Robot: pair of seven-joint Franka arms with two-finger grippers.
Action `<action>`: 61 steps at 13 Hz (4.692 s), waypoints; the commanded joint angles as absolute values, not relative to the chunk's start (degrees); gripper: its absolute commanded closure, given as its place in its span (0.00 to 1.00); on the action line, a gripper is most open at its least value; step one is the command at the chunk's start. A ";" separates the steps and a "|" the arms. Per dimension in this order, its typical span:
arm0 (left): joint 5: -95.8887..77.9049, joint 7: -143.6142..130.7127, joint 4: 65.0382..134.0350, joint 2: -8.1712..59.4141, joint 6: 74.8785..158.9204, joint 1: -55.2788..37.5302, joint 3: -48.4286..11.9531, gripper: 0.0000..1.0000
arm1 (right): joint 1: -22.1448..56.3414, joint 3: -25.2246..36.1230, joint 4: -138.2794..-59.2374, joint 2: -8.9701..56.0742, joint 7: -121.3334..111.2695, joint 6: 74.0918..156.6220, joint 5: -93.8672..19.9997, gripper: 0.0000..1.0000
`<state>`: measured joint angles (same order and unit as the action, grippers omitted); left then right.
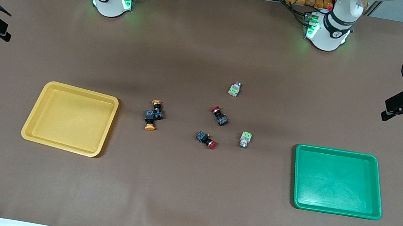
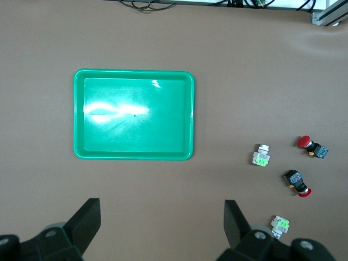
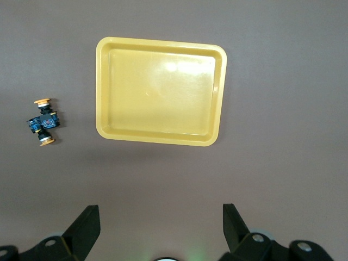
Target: Place green and yellow buttons in trays
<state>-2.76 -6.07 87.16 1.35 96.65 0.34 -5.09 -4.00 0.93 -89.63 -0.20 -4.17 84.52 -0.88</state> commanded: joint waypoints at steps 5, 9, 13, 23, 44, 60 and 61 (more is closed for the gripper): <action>-3.08 -5.98 86.31 1.41 94.92 0.97 -4.92 0.00 | -6.76 1.23 -89.12 -0.53 -5.27 83.76 -0.26 0.00; -3.34 -9.21 86.57 1.76 93.26 0.97 -4.75 0.00 | -6.68 1.14 -89.12 -0.44 -5.36 84.02 -0.26 0.00; -3.16 -9.67 87.10 1.93 90.09 0.53 -5.10 0.00 | -6.16 1.06 -89.03 -0.44 -5.45 84.11 -0.53 0.00; -3.78 -10.20 86.40 13.35 92.98 -5.80 -9.23 0.00 | -5.80 0.79 -88.95 -0.18 -5.45 84.46 -0.35 0.00; -3.25 -21.97 86.57 39.72 119.97 -18.10 -9.23 0.00 | -3.08 0.79 -89.21 0.97 -6.68 86.04 -0.35 0.00; -2.99 -27.42 86.40 44.30 124.10 -20.30 -8.79 1.00 | 15.11 0.70 -89.56 2.81 18.97 86.75 -3.67 0.00; -3.08 -27.42 86.40 44.04 124.01 -20.30 -8.79 1.00 | 16.60 0.70 -89.47 3.42 19.85 86.84 -4.13 0.00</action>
